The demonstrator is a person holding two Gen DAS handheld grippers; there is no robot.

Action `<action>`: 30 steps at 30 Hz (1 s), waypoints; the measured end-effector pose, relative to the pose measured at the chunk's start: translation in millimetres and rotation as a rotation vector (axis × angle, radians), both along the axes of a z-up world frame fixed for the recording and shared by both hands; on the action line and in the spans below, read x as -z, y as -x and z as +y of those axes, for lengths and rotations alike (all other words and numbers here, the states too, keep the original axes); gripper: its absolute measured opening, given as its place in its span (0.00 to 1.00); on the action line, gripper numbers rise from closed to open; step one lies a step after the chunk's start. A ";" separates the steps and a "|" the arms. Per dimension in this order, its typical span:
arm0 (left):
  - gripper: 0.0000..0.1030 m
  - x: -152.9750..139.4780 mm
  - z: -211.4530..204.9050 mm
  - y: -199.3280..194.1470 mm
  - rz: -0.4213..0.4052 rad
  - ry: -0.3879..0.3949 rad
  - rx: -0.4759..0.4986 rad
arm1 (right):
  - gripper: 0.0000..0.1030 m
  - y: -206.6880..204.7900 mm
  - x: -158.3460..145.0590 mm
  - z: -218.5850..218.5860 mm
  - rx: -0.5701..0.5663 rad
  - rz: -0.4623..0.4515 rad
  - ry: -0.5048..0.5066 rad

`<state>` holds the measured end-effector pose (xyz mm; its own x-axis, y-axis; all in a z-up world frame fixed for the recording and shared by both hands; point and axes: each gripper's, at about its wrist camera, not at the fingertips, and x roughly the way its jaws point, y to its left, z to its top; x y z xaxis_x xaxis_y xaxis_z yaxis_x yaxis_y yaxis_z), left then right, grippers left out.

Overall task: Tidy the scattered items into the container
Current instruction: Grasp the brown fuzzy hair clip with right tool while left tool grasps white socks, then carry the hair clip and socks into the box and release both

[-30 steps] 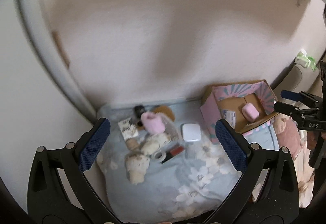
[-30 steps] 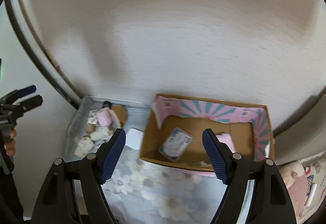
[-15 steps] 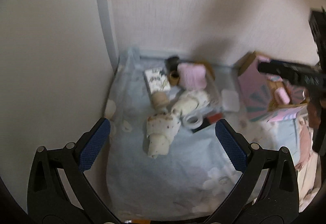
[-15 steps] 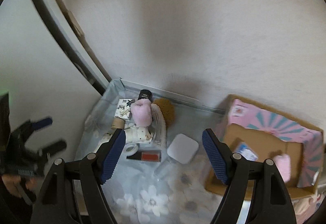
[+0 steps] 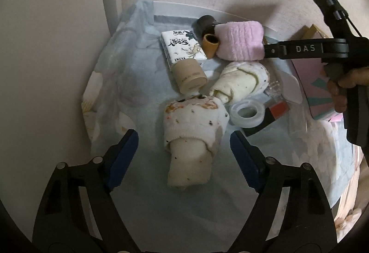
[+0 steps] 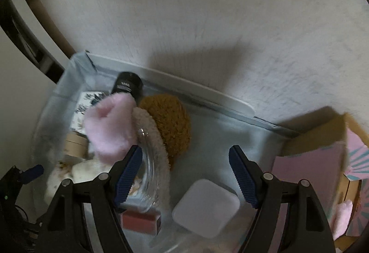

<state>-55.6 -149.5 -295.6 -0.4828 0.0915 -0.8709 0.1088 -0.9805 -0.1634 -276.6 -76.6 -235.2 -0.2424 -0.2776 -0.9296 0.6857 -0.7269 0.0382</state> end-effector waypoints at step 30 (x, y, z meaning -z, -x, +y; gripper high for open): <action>0.27 -29.8 22.0 -6.0 0.054 0.012 0.036 | 0.34 -5.7 -32.1 36.6 -0.007 0.022 0.142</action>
<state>-49.5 -127.5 -265.8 -0.5260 0.0998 -0.8446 0.0642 -0.9856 -0.1565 -271.0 -40.1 -203.0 -0.2599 -0.4076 -0.8754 0.6922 -0.7107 0.1254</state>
